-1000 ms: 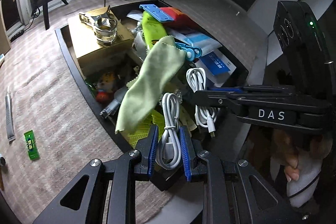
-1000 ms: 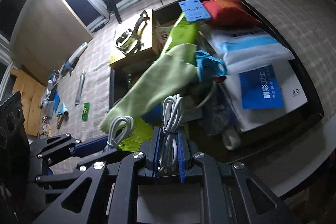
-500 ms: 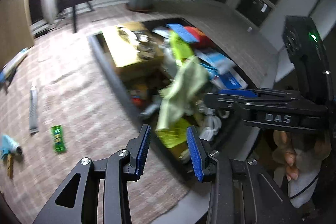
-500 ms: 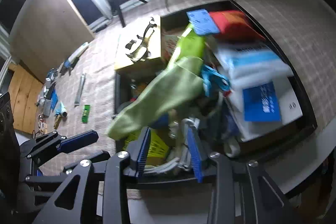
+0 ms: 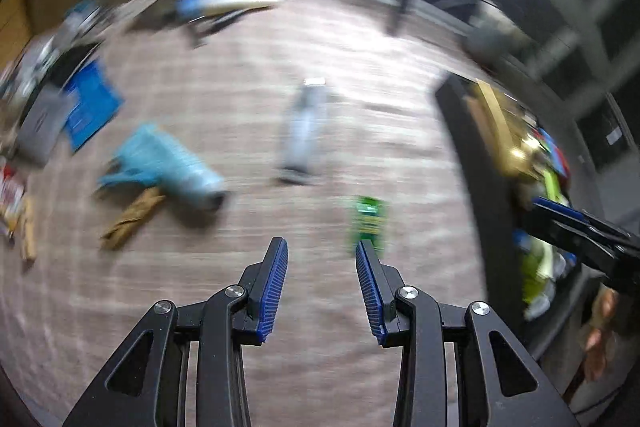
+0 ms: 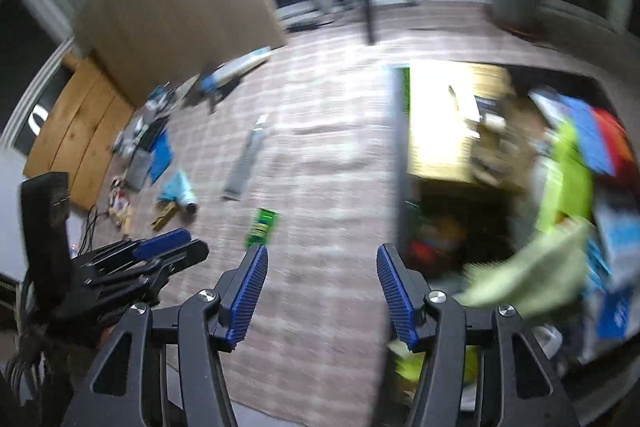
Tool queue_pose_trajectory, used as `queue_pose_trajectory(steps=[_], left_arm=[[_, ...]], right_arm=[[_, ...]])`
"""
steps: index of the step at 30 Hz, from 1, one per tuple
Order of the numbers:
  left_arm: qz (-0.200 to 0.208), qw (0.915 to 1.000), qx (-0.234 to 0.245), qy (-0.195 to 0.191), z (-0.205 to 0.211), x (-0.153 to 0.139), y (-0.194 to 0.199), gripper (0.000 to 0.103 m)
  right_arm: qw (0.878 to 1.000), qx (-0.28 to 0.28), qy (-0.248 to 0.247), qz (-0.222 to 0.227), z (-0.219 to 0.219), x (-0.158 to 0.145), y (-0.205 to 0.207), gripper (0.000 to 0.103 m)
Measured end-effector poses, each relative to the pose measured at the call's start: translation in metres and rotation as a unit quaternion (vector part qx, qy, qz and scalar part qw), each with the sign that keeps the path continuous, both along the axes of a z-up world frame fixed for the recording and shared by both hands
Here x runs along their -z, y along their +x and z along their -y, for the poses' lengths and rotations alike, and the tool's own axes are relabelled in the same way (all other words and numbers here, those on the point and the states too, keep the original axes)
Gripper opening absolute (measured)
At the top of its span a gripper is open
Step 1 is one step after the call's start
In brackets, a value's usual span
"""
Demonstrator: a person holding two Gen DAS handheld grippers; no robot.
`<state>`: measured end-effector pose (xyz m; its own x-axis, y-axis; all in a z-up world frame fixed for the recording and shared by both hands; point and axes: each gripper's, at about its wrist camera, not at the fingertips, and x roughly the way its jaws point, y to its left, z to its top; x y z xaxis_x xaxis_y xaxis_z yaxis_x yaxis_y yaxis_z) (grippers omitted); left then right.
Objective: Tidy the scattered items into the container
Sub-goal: 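Bring both grippers back over the cloth toward the light blue tube, then grasp the light blue tube with the right gripper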
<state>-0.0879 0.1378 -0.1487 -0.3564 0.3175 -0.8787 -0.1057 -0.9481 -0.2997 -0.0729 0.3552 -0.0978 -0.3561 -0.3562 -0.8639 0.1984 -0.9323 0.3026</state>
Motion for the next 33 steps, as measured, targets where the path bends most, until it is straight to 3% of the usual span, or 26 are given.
queue_pose_trajectory(steps=[4,11,17,19,24,29,33], left_arm=[[0.020,0.9989,-0.039,0.018,0.046,0.021,-0.013,0.039],[0.019,0.9971,-0.069,0.025,0.081,0.038,-0.030,0.039],[0.001,0.9949,-0.099,-0.024,0.101,0.042,-0.048,0.039],[0.003,0.9946,-0.103,-0.011,0.109,0.042,-0.051,0.039],[0.014,0.9955,-0.089,0.029,0.105,0.042,-0.047,0.039],[0.025,0.9946,-0.074,0.068,0.091,0.044,-0.038,0.039],[0.020,0.9960,-0.062,0.062,0.078,0.045,-0.039,0.042]], right_arm=[[0.998,-0.052,-0.026,0.027,0.046,0.015,-0.024,0.053],[0.990,-0.109,-0.053,0.068,0.113,0.038,-0.061,0.053],[0.984,-0.127,-0.069,0.105,0.152,0.061,-0.090,0.053],[0.982,-0.130,-0.072,0.115,0.161,0.068,-0.096,0.052],[0.975,-0.135,-0.087,0.151,0.180,0.089,-0.110,0.041],[0.969,-0.142,-0.094,0.177,0.195,0.105,-0.115,0.037],[0.967,-0.150,-0.088,0.185,0.204,0.111,-0.113,0.032]])
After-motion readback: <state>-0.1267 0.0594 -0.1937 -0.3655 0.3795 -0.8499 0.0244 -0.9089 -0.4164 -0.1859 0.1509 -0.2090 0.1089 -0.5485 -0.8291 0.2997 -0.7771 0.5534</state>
